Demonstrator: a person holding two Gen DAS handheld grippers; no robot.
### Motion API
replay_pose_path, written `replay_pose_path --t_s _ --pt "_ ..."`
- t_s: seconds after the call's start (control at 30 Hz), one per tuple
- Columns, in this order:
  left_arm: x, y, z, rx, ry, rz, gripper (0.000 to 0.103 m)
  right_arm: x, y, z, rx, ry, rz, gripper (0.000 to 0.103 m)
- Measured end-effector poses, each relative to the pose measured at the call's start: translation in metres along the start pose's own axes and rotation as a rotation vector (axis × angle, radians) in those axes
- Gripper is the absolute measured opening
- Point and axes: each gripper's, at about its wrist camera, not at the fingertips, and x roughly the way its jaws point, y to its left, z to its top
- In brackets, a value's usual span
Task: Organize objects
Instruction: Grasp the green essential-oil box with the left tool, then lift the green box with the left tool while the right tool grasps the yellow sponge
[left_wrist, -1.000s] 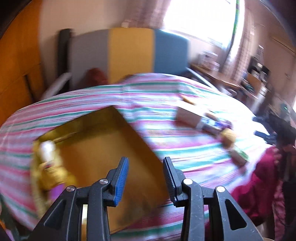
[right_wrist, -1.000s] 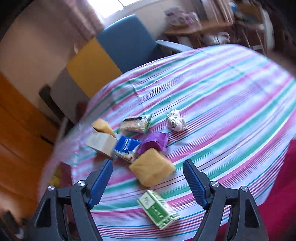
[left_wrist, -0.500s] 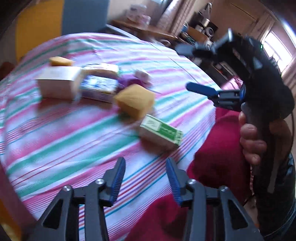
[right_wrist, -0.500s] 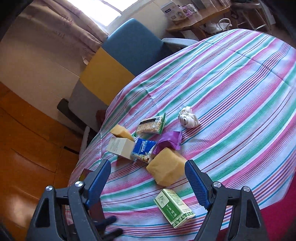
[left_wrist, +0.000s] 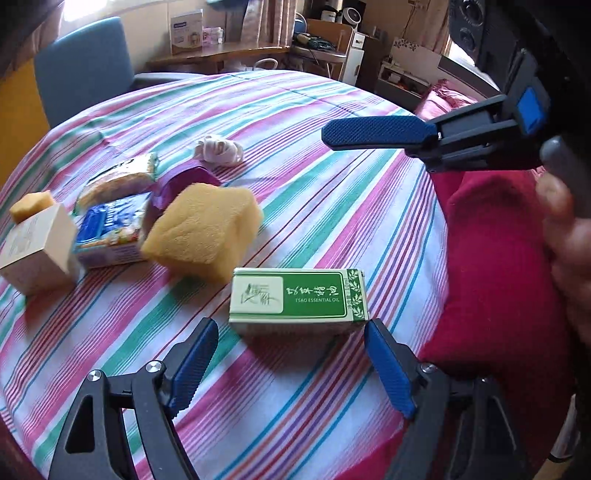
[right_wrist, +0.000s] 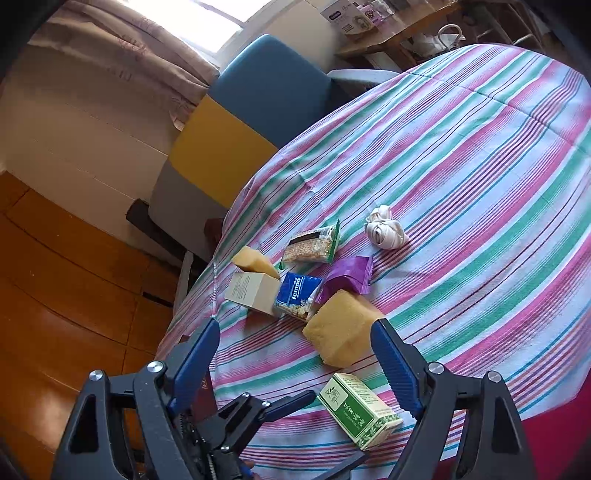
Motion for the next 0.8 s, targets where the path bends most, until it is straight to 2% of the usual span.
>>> replay_pose_path --t_s 0.2,0.23,0.27,0.37,0.5,0.63,0.7,0.73,0.8 --pt "0.008 0.003 0.004 -0.044 0.0 -0.022 0.083 0.002 -0.001 0.0 0.004 0.009 -0.004 0.086" --pt "0.006 0.004 0.002 -0.06 -0.012 -0.023 0.081 0.002 -0.001 0.001 0.006 0.009 -0.004 0.086" --pt "0.004 0.006 0.0 -0.08 -0.031 -0.026 0.073 0.002 -0.001 0.001 0.01 0.007 -0.008 0.086" --pt "-0.009 0.018 -0.012 -0.162 -0.075 -0.043 0.073 0.002 -0.002 0.001 0.014 0.0 -0.025 0.086" --pt "-0.038 0.032 -0.044 -0.205 -0.111 0.057 0.073 0.006 -0.002 0.001 0.016 0.023 -0.045 0.086" --pt "-0.058 0.052 -0.083 -0.249 -0.129 0.19 0.073 0.015 -0.003 0.001 0.021 0.08 -0.069 0.086" --pt "-0.062 0.067 -0.101 -0.311 -0.122 0.222 0.073 0.019 -0.003 0.0 0.022 0.099 -0.09 0.086" --pt "-0.064 0.072 -0.109 -0.33 -0.139 0.21 0.073 0.021 -0.002 0.0 0.02 0.107 -0.103 0.086" --pt "-0.067 0.077 -0.116 -0.337 -0.166 0.218 0.073 0.023 -0.001 -0.001 0.015 0.121 -0.128 0.086"
